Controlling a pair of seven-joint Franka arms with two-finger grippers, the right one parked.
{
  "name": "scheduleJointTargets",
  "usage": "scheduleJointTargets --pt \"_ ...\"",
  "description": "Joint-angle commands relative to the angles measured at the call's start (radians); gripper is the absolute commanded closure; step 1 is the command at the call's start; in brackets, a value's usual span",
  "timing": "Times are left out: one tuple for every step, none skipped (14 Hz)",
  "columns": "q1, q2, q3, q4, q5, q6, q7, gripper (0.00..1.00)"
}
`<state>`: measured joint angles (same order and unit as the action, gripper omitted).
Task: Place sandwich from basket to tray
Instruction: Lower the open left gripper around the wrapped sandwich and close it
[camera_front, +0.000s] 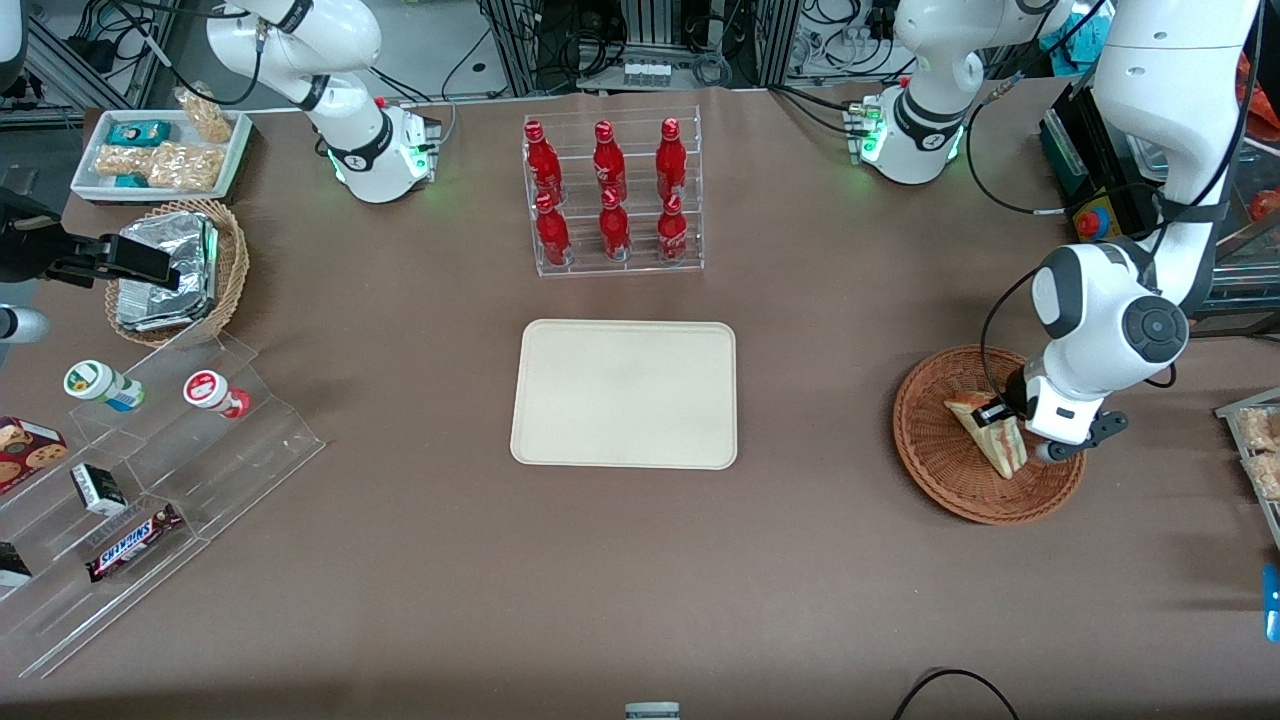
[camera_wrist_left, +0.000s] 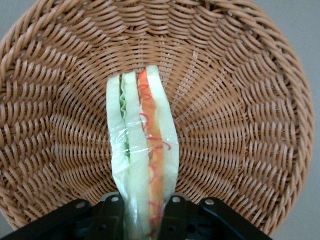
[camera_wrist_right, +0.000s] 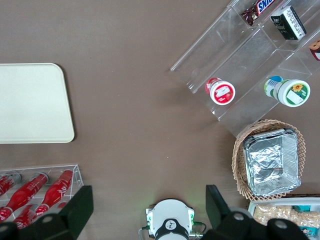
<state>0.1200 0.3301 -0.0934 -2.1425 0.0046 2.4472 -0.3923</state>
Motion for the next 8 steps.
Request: scheduleJointTargets --pt "-0.011 -0.049 -0.008 0.007 0.000 -0.066 -0.005 0.86" --pt "-0.025 -0.077 -0.009 0.016 0.000 -0.118 -0.002 0.86" --pt "-0.046 -0.100 -0.009 0.025 0.001 -0.173 0.000 0.86" --pt "-0.083 -0.123 -0.009 0.035 0.001 -0.233 0.003 0.86" --pt "-0.118 -0.134 -0.009 0.045 0.001 -0.281 0.000 0.86" --pt "-0.159 -0.149 -0.009 0.055 0.001 -0.322 -0.006 0.86" --pt "-0.187 -0.164 -0.009 0.061 0.000 -0.347 -0.013 0.86" --pt "-0.213 -0.181 -0.011 0.068 -0.002 -0.376 -0.028 0.86"
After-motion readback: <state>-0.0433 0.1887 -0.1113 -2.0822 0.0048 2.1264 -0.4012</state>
